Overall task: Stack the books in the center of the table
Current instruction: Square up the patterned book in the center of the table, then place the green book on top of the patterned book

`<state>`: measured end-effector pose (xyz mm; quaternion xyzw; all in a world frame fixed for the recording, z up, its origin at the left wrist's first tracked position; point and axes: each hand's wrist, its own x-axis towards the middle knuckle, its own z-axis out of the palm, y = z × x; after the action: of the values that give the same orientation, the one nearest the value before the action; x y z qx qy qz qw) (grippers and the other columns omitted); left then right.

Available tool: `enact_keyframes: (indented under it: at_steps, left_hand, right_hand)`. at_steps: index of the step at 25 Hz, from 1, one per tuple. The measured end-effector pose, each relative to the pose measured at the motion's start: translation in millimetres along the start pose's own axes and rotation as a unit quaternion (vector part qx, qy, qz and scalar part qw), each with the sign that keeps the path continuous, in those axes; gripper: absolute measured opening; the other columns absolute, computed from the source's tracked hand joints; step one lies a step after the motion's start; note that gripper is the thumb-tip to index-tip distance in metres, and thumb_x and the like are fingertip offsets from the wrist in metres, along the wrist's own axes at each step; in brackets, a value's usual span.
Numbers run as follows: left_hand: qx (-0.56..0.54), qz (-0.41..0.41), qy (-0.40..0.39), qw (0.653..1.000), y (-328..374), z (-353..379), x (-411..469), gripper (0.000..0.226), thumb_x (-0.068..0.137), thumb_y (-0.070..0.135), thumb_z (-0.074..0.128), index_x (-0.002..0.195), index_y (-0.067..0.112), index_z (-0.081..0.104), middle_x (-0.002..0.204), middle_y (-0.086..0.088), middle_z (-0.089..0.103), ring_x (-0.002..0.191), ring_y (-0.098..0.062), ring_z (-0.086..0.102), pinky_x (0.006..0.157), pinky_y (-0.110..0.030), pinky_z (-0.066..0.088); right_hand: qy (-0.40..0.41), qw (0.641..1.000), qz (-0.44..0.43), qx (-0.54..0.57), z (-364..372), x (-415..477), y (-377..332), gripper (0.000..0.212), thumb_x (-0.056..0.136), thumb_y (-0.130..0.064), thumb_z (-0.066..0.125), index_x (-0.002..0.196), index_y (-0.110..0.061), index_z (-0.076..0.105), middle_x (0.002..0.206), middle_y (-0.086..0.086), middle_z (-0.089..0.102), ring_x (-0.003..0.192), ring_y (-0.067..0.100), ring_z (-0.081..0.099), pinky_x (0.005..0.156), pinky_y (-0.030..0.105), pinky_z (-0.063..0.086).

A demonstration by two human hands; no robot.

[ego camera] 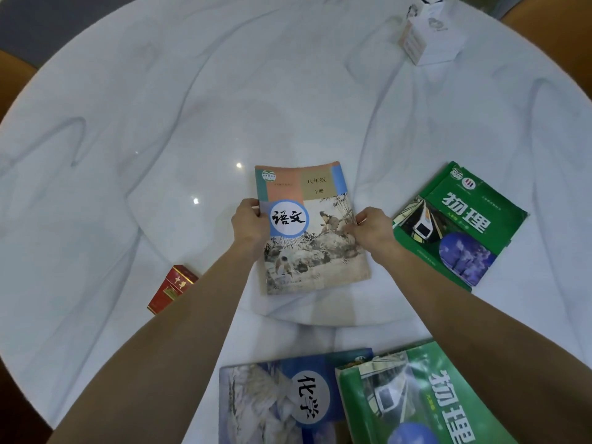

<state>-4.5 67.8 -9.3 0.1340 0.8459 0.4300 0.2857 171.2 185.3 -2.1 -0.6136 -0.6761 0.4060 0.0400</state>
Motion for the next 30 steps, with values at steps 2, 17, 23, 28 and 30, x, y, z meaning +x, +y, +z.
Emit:
enact_keyframes:
  at_steps: [2, 17, 23, 28, 30]
  left_hand:
    - [0.037, 0.027, 0.001, 0.999, -6, 2, -4, 0.029, 0.093, 0.005, 0.044, 0.12, 0.0, 0.053, 0.116, -0.021, 0.064, 0.102, -0.033, 0.061, 0.081, -0.036, 0.05]
    - [0.436, 0.286, -0.08, 0.85, 22, 11, -31, 0.035, 0.09, 0.027, 0.045, 0.119, 0.012, 0.057, 0.118, -0.011, 0.056, 0.11, -0.029, 0.05, 0.09, -0.042, 0.042]
    - [0.498, 0.409, -0.115, 0.756, 64, 50, -49, 0.038, 0.089, 0.032, 0.043, 0.118, 0.011, 0.057, 0.115, -0.014, 0.058, 0.111, -0.033, 0.049, 0.088, -0.043, 0.04]
    - [0.497, 0.433, -0.14, 0.739, 89, 93, -60, 0.038, 0.09, 0.032, 0.042, 0.119, 0.01, 0.055, 0.113, -0.013, 0.057, 0.108, -0.033, 0.051, 0.084, -0.042, 0.042]
    - [0.493, 0.44, -0.153, 0.735, 94, 111, -65, 0.038, 0.091, 0.031, 0.041, 0.12, 0.01, 0.054, 0.114, -0.013, 0.057, 0.108, -0.032, 0.05, 0.083, -0.042, 0.042]
  right_hand:
    - [0.005, 1.0, -0.004, -0.014, 4, 0, 5, 0.018, 0.082, -0.016, 0.069, 0.077, -0.006, 0.055, 0.084, 0.013, 0.057, 0.081, 0.026, 0.054, 0.082, 0.042, 0.054]
    - [0.007, 0.951, -0.102, -0.291, -24, -23, 1, 0.029, 0.091, -0.025, 0.047, 0.11, -0.006, 0.057, 0.115, 0.016, 0.06, 0.106, 0.033, 0.057, 0.078, 0.035, 0.047]
    - [0.06, 0.917, -0.13, -0.371, -63, -24, 20, 0.033, 0.091, -0.021, 0.041, 0.116, -0.004, 0.054, 0.121, 0.016, 0.056, 0.115, 0.034, 0.049, 0.091, 0.041, 0.042]
    - [0.1, 0.925, -0.089, -0.357, -97, -20, 53, 0.035, 0.09, -0.024, 0.045, 0.117, -0.005, 0.054, 0.121, 0.018, 0.057, 0.115, 0.034, 0.049, 0.097, 0.047, 0.042]
    - [0.108, 0.929, -0.059, -0.35, -109, -19, 69, 0.034, 0.09, -0.023, 0.044, 0.118, -0.007, 0.053, 0.12, 0.017, 0.056, 0.114, 0.034, 0.048, 0.096, 0.047, 0.042]
